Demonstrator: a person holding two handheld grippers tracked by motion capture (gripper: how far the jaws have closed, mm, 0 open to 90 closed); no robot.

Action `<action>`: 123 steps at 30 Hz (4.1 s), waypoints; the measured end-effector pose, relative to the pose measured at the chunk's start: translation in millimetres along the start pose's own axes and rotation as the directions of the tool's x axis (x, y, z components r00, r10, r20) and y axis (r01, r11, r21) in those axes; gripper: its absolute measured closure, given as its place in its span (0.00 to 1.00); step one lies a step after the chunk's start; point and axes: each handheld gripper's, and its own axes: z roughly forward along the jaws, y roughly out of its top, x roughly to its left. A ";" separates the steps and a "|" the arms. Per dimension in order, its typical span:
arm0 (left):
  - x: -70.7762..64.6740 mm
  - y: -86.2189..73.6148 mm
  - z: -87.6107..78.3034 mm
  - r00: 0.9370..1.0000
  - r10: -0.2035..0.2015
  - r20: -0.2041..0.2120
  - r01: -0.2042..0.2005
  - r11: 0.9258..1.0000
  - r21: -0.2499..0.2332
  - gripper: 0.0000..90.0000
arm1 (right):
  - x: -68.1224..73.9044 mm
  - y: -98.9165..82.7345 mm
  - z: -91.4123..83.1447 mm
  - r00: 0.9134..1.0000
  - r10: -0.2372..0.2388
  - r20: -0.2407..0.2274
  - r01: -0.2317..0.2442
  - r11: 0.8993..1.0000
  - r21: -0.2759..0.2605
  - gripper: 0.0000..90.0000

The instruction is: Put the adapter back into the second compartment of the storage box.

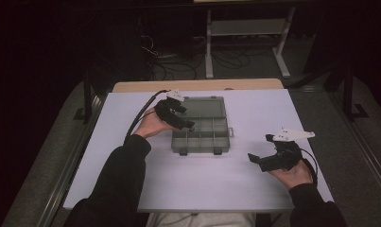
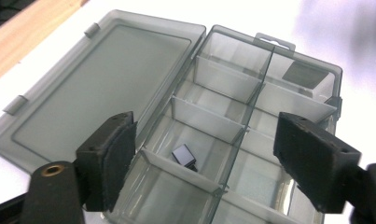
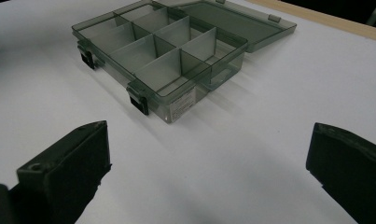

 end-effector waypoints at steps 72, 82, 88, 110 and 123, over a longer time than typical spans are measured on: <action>-36.2 -83.4 -95.1 0.990 -0.058 -0.125 0.033 0.980 -0.194 0.00 | 1.4 0.0 0.5 1.000 -0.004 0.006 0.004 1.000 0.009 0.00; -41.3 -97.7 -104.5 0.986 -0.072 -0.151 0.040 0.979 -0.200 0.00 | 1.3 -0.1 0.5 1.000 -0.003 0.006 0.003 1.000 0.010 0.00; -40.3 -110.6 -110.7 0.980 -0.113 -0.163 0.074 0.971 -0.229 0.00 | 1.2 -0.2 0.6 1.000 -0.001 0.006 0.001 1.000 0.011 0.00; -44.6 -155.6 -137.9 0.957 -0.212 -0.199 0.139 0.934 -0.329 0.00 | 1.0 0.0 0.3 1.000 -0.002 -0.001 0.002 1.000 0.008 0.00; -50.2 -177.5 -149.1 0.946 -0.252 -0.203 0.158 0.908 -0.389 0.00 | 1.6 -0.1 0.0 1.000 -0.003 0.000 0.003 1.000 0.011 0.00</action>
